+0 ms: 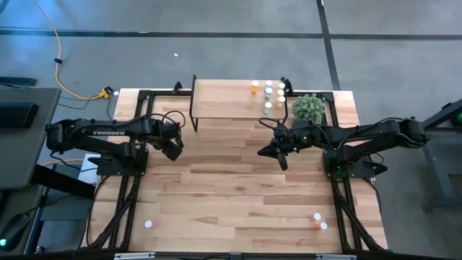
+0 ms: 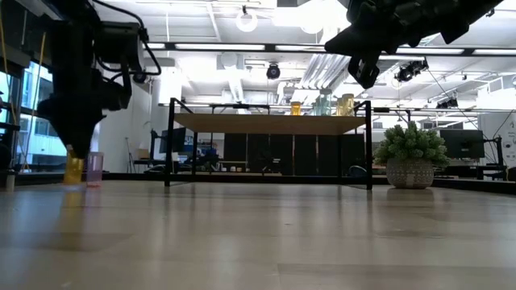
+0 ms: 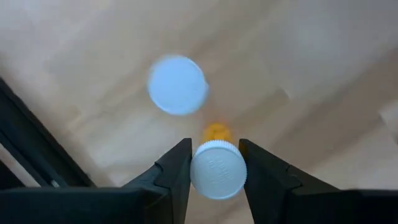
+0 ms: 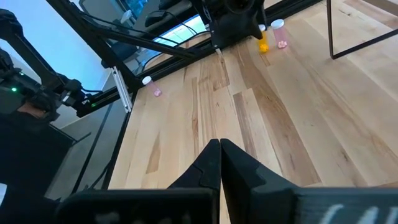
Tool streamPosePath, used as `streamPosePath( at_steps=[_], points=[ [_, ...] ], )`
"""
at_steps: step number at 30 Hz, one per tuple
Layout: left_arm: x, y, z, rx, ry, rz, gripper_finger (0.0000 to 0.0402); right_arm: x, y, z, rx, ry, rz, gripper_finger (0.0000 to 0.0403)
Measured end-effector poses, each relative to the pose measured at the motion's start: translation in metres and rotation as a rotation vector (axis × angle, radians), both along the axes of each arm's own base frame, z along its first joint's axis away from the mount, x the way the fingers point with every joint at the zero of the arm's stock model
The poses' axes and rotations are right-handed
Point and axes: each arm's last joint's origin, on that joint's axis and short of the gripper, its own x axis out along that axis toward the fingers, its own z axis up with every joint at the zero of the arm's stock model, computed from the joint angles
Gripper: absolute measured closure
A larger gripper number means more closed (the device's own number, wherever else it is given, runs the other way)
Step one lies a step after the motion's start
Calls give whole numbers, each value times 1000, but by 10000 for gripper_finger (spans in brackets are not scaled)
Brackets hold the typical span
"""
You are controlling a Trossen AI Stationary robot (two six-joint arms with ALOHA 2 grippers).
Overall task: Pick and place medicine bottles onto shelf by color
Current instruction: Put the top orange pill bottle on the shelf aligned with the other orange pill bottle
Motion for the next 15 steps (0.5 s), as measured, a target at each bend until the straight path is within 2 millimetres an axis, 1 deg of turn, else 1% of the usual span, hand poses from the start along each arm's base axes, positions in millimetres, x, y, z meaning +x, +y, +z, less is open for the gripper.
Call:
streamPosePath(
  at_steps=[4,8,11,15],
  points=[
    [3,-2,17,-103,-22,-53,287,0,0,0,0,0,0,403],
    [10,-3,46,-202,-91,-111,287,0,0,0,0,0,0,403],
    [19,-1,78,-211,-200,-169,287,0,0,0,0,0,0,403],
    [34,5,130,-110,-343,-257,287,0,0,0,0,0,-1,403]
  ],
)
